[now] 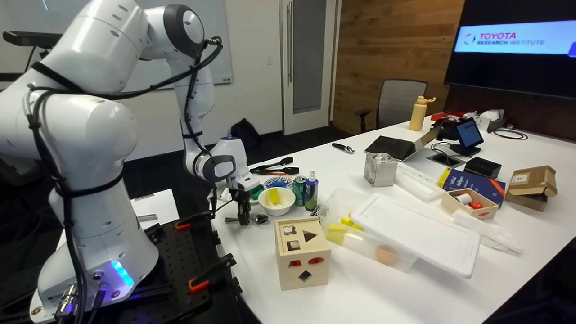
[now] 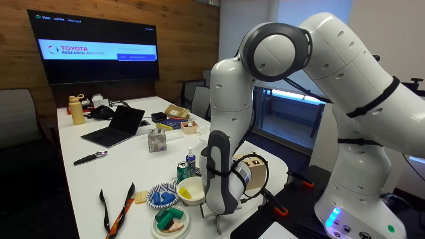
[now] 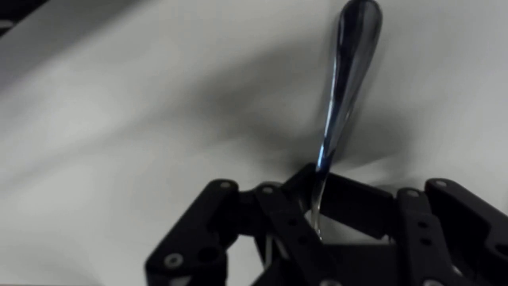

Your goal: Put the spoon in the bowl, then use the paper towel to clean the surface

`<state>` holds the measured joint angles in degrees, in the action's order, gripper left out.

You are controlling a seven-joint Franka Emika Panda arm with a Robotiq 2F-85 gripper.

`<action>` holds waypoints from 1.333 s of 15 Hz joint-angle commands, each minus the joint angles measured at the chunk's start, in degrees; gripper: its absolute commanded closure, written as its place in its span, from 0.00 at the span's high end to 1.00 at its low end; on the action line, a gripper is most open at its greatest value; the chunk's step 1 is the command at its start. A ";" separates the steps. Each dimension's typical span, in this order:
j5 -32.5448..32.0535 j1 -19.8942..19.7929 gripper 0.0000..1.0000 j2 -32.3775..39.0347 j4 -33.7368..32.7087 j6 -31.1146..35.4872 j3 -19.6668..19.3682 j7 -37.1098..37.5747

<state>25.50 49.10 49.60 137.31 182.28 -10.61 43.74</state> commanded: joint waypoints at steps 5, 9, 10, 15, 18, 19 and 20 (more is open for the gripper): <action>-4.22 22.95 0.00 -12.30 8.71 -12.18 -21.17 5.78; -12.29 22.40 0.00 -13.80 5.41 -16.27 -26.86 3.05; -13.54 20.07 0.00 -14.12 4.53 -15.94 -26.19 1.94; -14.90 2.07 0.00 -14.91 -0.54 -14.40 -14.21 -5.95; -14.22 -9.27 0.00 -14.47 -3.60 -14.46 -4.02 -11.23; -14.06 -12.36 0.00 -13.98 -4.57 -14.76 -1.11 -12.54; -13.92 -15.24 0.00 -13.46 -5.40 -14.85 1.57 -13.73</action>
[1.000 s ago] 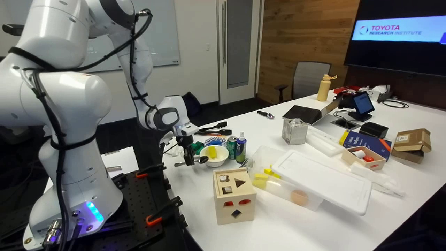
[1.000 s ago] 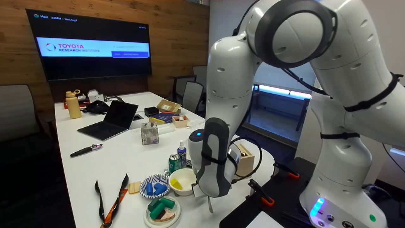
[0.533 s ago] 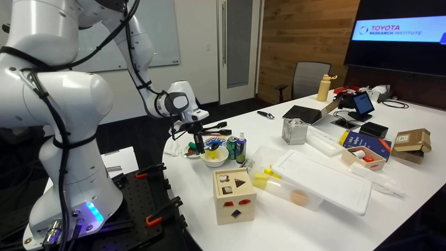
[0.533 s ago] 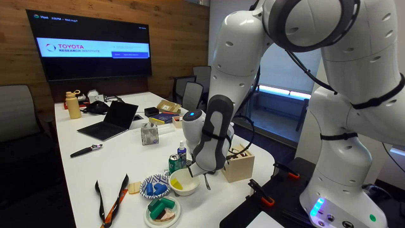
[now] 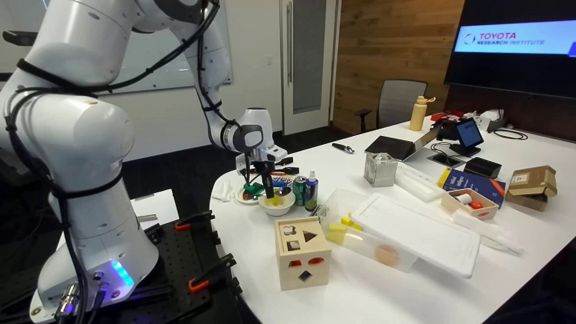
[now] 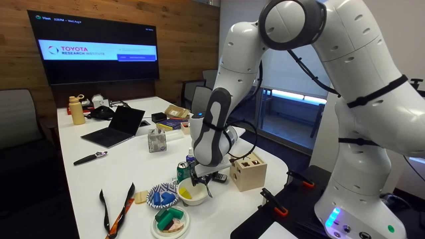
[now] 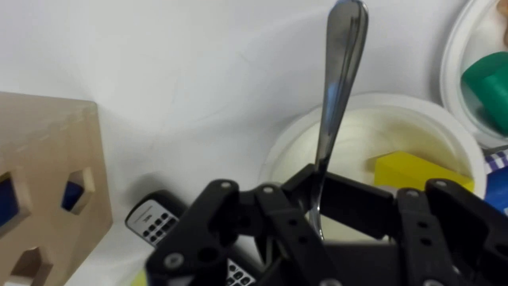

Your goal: Put the spoon in the bowl, then use the paper towel to clean the surface

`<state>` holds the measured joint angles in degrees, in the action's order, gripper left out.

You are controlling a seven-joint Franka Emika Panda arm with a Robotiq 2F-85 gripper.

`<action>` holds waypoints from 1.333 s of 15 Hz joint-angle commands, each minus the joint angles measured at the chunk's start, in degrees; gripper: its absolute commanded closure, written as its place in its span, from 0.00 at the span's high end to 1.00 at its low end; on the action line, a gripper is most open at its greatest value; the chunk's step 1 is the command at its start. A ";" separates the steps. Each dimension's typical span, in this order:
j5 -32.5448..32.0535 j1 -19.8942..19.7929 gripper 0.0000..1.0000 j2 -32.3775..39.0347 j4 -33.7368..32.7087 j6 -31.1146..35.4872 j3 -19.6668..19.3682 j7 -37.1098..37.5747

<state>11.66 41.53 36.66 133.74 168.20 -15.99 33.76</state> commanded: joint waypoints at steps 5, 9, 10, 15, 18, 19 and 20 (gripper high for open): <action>-0.04 -17.84 0.00 2.85 -5.41 -0.95 14.73 -7.42; 0.49 -24.33 0.00 6.53 -8.82 -1.58 19.41 -11.31; 0.50 -25.63 0.00 7.47 -9.73 -1.68 20.35 -12.29; 0.54 -28.13 0.42 8.51 -11.24 -1.73 22.37 -14.25; 0.32 -26.05 0.64 6.34 -9.61 -2.41 21.45 -12.94; 0.06 -25.11 0.70 5.78 -9.29 -2.35 20.96 -12.63; -0.35 -23.52 0.79 4.81 -8.93 -2.45 20.05 -11.93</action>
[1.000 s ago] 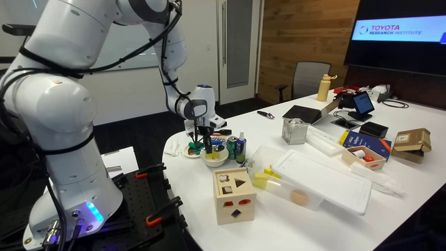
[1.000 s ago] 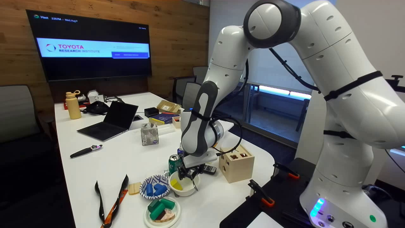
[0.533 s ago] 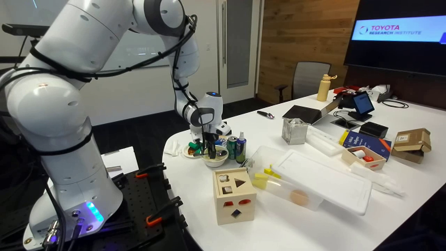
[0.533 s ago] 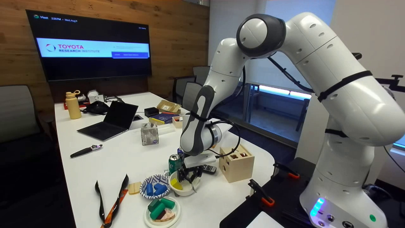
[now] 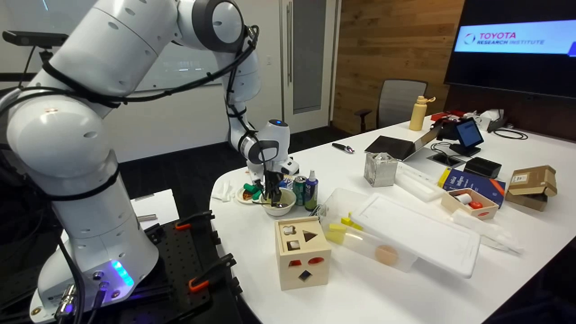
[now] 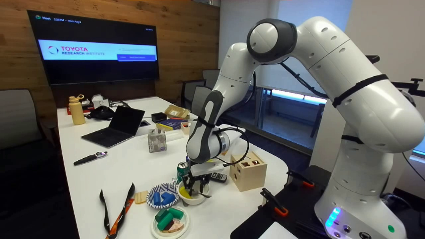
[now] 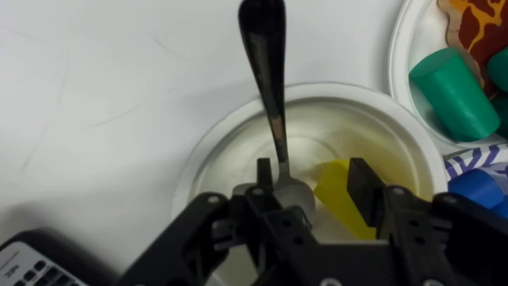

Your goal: Put the spoon in the bowl, then use the paper towel to clean the surface

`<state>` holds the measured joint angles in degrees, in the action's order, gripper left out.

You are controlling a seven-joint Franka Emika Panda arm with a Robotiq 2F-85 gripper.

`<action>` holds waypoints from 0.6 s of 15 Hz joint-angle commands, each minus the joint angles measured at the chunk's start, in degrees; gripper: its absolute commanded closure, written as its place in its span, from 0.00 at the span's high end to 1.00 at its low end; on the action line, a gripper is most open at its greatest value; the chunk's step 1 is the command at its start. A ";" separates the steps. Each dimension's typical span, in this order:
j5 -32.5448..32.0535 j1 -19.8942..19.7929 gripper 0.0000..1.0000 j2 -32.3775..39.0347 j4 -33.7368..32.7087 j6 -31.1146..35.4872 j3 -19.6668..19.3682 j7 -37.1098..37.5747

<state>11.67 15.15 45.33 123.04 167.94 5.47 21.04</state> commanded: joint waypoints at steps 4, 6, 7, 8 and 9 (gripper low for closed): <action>-3.26 12.68 1.00 -8.96 2.79 -5.45 -6.98 5.00; -6.43 18.69 1.00 -11.13 2.57 -9.27 -10.14 9.32; -7.82 20.31 1.00 -11.69 2.37 -10.61 -10.44 11.17; -8.59 21.43 1.00 -11.96 1.90 -12.04 -10.00 12.77; -8.81 22.29 1.00 -11.96 1.49 -13.20 -9.35 14.06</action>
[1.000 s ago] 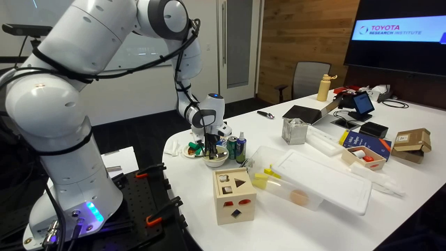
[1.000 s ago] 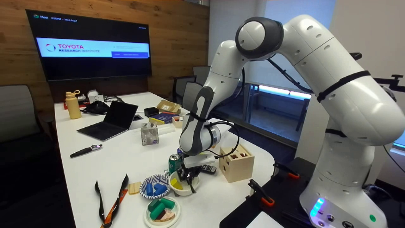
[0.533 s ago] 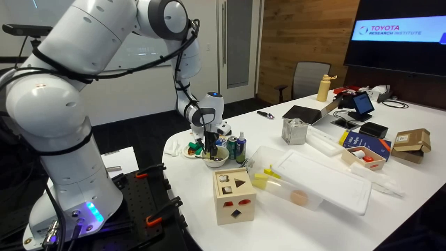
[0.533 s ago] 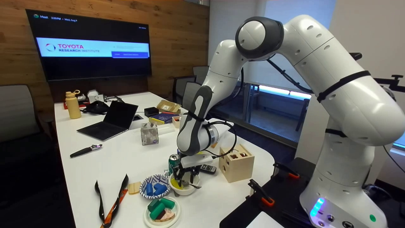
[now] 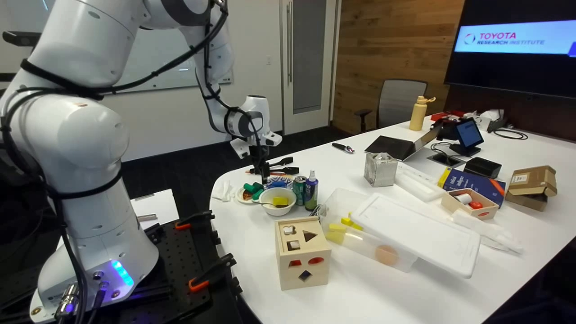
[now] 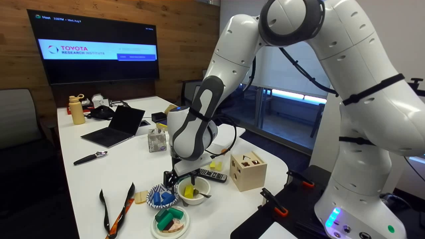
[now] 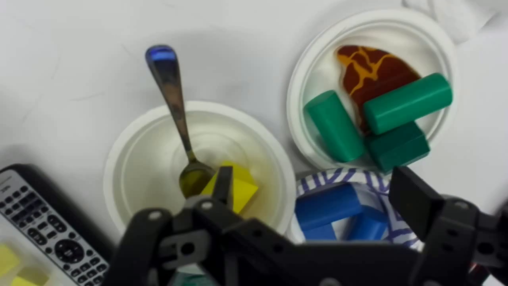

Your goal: Put the spoon in the bowl, then use the paper towel to clean the surface

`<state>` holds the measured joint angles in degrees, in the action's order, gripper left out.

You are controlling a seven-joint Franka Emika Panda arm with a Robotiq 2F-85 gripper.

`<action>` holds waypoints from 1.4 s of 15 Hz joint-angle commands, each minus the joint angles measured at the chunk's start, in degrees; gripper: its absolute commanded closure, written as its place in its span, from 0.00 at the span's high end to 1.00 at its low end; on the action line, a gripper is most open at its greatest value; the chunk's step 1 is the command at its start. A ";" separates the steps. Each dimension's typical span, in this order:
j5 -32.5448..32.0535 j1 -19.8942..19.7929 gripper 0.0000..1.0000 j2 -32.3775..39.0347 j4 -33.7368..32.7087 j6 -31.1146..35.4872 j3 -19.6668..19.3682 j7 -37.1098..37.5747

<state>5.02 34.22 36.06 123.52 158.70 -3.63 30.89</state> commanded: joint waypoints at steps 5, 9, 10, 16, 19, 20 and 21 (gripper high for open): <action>-0.06 3.88 1.00 -1.07 1.85 -2.08 4.56 7.95; 2.11 3.14 1.00 0.93 1.59 -0.03 8.41 8.71; 2.94 2.95 1.00 1.92 1.19 0.86 9.34 8.70; 4.29 3.63 1.00 8.84 -1.36 8.67 9.91 6.87; 5.70 -0.98 1.00 13.00 -2.90 14.43 14.18 2.25; 6.02 -1.76 1.00 13.98 -3.32 15.57 14.99 1.25; 6.44 -3.51 1.00 15.20 -3.79 17.08 16.65 -0.56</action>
<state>9.55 34.87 48.05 121.86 172.46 9.13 35.00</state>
